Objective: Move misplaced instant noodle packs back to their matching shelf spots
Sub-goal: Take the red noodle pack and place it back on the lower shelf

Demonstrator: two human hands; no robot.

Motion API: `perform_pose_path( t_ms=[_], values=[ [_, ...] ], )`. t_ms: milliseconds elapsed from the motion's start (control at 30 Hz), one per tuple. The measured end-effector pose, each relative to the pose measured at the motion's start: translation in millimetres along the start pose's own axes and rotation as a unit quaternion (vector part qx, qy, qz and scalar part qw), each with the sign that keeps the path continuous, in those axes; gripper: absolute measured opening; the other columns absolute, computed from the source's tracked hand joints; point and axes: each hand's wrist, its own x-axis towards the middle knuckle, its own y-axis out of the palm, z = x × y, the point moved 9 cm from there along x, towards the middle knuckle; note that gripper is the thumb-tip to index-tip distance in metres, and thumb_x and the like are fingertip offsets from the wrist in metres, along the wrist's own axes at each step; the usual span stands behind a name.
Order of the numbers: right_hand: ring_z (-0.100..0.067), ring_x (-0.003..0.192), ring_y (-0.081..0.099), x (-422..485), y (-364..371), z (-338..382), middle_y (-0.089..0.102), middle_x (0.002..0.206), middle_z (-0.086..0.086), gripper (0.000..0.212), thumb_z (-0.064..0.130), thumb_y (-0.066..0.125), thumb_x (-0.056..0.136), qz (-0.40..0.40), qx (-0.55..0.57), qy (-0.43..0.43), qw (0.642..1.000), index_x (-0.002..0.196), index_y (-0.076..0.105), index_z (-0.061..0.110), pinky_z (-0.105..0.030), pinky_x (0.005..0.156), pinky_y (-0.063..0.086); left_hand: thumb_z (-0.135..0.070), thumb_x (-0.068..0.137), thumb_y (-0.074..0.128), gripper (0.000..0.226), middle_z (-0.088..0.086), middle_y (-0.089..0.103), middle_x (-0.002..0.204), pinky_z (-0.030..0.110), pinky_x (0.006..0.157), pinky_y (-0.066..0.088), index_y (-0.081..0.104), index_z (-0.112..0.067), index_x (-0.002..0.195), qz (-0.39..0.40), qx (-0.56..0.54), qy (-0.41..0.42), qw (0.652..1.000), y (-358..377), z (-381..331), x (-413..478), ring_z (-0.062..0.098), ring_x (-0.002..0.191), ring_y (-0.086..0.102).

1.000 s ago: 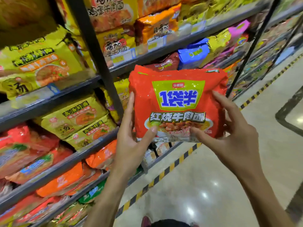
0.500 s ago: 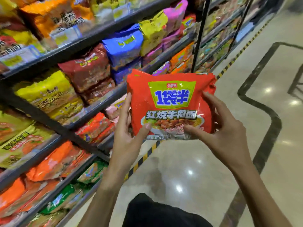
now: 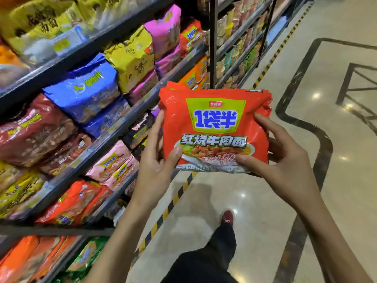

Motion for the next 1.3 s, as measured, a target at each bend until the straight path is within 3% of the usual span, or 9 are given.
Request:
perform_pose_path(
  t_ms=[167, 333, 533, 633, 767, 900, 1000, 1100, 1300],
  values=[
    [0.002, 0.105, 0.067, 87, -47, -31, 0.061, 0.128, 0.025, 0.085, 0.039, 0.084, 0.067, -0.003, -0.023, 0.015, 1.000, 0.142, 0.046, 0.049, -0.028, 0.084, 0.061, -0.020, 0.102, 0.060, 0.069, -0.017, 0.037, 0.161, 0.050, 0.118, 0.039, 0.027, -0.044, 0.157, 0.007, 0.000, -0.004, 1.000, 55, 18, 92, 0.011, 0.147, 0.041],
    [-0.003, 0.104, 0.069, 169, -87, -62, 0.064, 0.128, 0.016, 0.085, 0.038, 0.086, 0.067, -0.017, -0.026, 0.019, 0.999, 0.140, 0.046, 0.050, -0.036, 0.082, 0.062, -0.015, 0.100, 0.061, 0.069, -0.010, 0.040, 0.161, 0.047, 0.115, 0.044, 0.028, -0.038, 0.157, 0.020, -0.014, -0.008, 1.000, 107, 25, 183, 0.010, 0.144, 0.046],
    [0.003, 0.102, 0.068, 265, -110, -87, 0.060, 0.126, 0.025, 0.083, 0.041, 0.083, 0.068, 0.014, -0.038, 0.010, 0.999, 0.141, 0.045, 0.049, -0.017, 0.079, 0.058, -0.006, 0.097, 0.067, 0.076, -0.006, 0.049, 0.152, 0.030, 0.100, 0.056, 0.030, -0.033, 0.158, 0.002, -0.016, -0.027, 1.000, 142, 42, 261, 0.013, 0.131, 0.059],
    [0.005, 0.102, 0.067, 309, -113, -106, 0.060, 0.123, 0.027, 0.083, 0.040, 0.083, 0.069, 0.050, -0.043, 0.008, 0.998, 0.142, 0.045, 0.046, -0.023, 0.081, 0.060, -0.007, 0.093, 0.071, 0.078, -0.019, 0.054, 0.142, 0.025, 0.091, 0.057, 0.035, -0.038, 0.155, -0.028, -0.025, -0.043, 0.998, 157, 53, 296, 0.009, 0.125, 0.062],
    [-0.004, 0.102, 0.069, 376, -120, -139, 0.064, 0.122, 0.014, 0.085, 0.041, 0.082, 0.066, 0.109, -0.056, 0.016, 0.992, 0.142, 0.044, 0.044, -0.029, 0.081, 0.062, -0.002, 0.093, 0.072, 0.077, -0.013, 0.054, 0.139, 0.018, 0.083, 0.057, 0.035, -0.029, 0.155, -0.067, -0.017, -0.060, 0.996, 182, 68, 341, -0.003, 0.115, 0.064],
    [0.000, 0.096, 0.068, 450, -125, -168, 0.063, 0.117, 0.020, 0.083, 0.039, 0.084, 0.071, 0.197, -0.115, -0.038, 0.973, 0.142, 0.041, 0.041, -0.011, 0.080, 0.055, -0.037, 0.077, 0.084, 0.091, -0.003, 0.065, 0.132, 0.044, 0.089, 0.062, 0.031, -0.040, 0.151, -0.136, -0.018, -0.104, 0.985, 201, 99, 382, 0.017, 0.120, 0.067],
    [0.000, 0.096, 0.067, 506, -125, -198, 0.063, 0.114, 0.020, 0.082, 0.029, 0.087, 0.075, 0.266, -0.131, -0.041, 0.954, 0.140, 0.039, 0.045, -0.008, 0.079, 0.053, -0.057, 0.073, 0.084, 0.097, -0.012, 0.064, 0.132, 0.037, 0.090, 0.060, 0.026, -0.053, 0.150, -0.169, -0.001, -0.130, 0.977, 222, 115, 414, 0.014, 0.122, 0.065],
    [0.005, 0.097, 0.067, 556, -120, -227, 0.067, 0.116, 0.013, 0.082, 0.025, 0.086, 0.075, 0.329, -0.131, -0.047, 0.934, 0.135, 0.037, 0.052, -0.024, 0.083, 0.059, -0.037, 0.087, 0.075, 0.091, -0.025, 0.052, 0.144, 0.030, 0.099, 0.055, 0.017, -0.053, 0.155, -0.201, 0.004, -0.137, 0.970, 248, 129, 435, 0.003, 0.128, 0.060],
    [-0.002, 0.099, 0.070, 616, -94, -261, 0.069, 0.120, 0.006, 0.082, 0.023, 0.086, 0.076, 0.420, -0.130, -0.065, 0.896, 0.139, 0.038, 0.046, -0.029, 0.086, 0.059, -0.024, 0.091, 0.069, 0.089, -0.006, 0.039, 0.157, 0.029, 0.095, 0.058, 0.015, -0.050, 0.157, -0.256, 0.025, -0.174, 0.951, 273, 161, 453, 0.005, 0.128, 0.059]
  ],
)
